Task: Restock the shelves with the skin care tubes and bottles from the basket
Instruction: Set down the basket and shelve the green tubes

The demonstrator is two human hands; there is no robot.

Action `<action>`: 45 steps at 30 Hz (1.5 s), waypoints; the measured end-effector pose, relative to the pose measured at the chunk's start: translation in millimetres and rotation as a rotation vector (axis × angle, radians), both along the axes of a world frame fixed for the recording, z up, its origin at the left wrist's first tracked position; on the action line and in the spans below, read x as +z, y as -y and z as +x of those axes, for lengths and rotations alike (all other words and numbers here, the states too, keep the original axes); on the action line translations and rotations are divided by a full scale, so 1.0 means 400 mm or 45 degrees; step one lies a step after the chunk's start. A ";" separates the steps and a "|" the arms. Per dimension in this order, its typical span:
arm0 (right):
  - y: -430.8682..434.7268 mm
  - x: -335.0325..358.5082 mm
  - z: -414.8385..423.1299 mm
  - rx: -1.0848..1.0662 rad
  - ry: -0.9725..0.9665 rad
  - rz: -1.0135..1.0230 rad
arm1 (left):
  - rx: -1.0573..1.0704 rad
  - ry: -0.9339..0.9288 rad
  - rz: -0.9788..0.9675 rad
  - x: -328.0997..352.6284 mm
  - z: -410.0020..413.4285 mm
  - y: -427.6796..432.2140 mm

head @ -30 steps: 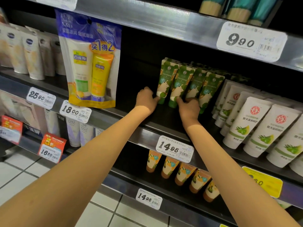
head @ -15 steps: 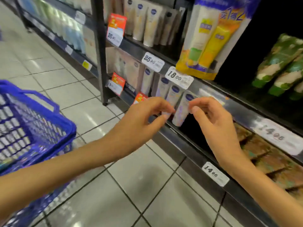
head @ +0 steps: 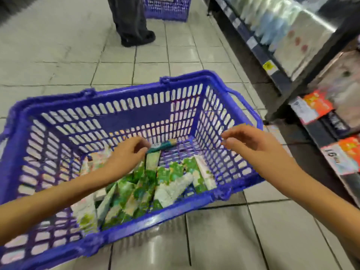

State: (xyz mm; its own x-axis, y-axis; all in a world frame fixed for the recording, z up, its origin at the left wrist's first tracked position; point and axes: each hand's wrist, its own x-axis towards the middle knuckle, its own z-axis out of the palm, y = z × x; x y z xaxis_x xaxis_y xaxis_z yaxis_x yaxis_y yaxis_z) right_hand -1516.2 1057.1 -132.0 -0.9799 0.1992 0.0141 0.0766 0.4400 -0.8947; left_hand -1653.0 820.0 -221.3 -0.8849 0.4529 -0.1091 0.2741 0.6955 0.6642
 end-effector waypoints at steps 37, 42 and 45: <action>0.022 -0.401 -0.279 0.359 1.702 0.504 | 0.334 1.663 1.237 0.022 -0.101 -0.082; 0.063 -0.435 -0.235 0.285 1.630 0.461 | 0.233 1.601 1.133 0.027 -0.082 -0.090; 0.063 -0.445 -0.210 0.065 1.566 0.189 | 0.230 1.532 1.152 0.032 -0.067 -0.094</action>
